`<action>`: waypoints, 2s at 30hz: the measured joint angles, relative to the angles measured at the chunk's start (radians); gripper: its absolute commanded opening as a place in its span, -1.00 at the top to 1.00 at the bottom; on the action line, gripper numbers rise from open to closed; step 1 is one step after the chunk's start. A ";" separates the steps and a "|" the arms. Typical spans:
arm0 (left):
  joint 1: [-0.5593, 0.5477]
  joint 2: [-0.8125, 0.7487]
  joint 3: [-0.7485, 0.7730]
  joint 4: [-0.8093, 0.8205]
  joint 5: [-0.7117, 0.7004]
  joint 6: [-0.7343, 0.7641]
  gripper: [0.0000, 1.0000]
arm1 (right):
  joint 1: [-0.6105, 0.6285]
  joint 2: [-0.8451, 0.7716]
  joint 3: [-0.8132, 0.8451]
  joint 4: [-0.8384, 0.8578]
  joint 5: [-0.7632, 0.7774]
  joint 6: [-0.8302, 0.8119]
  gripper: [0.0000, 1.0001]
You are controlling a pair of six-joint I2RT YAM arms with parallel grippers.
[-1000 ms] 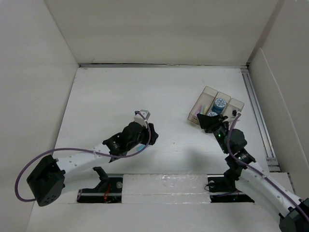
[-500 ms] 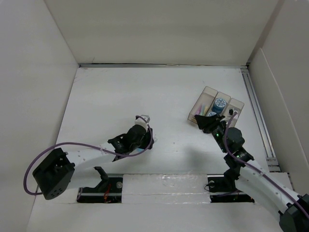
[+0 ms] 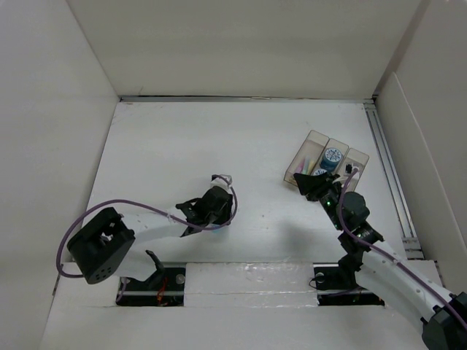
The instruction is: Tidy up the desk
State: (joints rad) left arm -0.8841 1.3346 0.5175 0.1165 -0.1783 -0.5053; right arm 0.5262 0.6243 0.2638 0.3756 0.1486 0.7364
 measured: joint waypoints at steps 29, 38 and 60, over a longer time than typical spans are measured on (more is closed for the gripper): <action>-0.119 0.240 0.186 0.053 -0.136 -0.055 0.98 | 0.000 -0.024 0.003 -0.004 0.002 -0.007 0.18; -0.119 0.224 0.231 -0.017 -0.169 -0.051 1.00 | 0.001 -0.061 0.003 -0.010 0.016 -0.014 0.18; -0.029 0.537 0.847 0.086 -0.049 0.113 1.00 | 0.001 -0.163 0.003 -0.059 0.062 -0.013 0.18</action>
State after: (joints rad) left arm -0.9127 1.8717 1.3647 0.2024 -0.2276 -0.3927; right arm 0.5270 0.4610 0.2672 0.3164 0.2108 0.7235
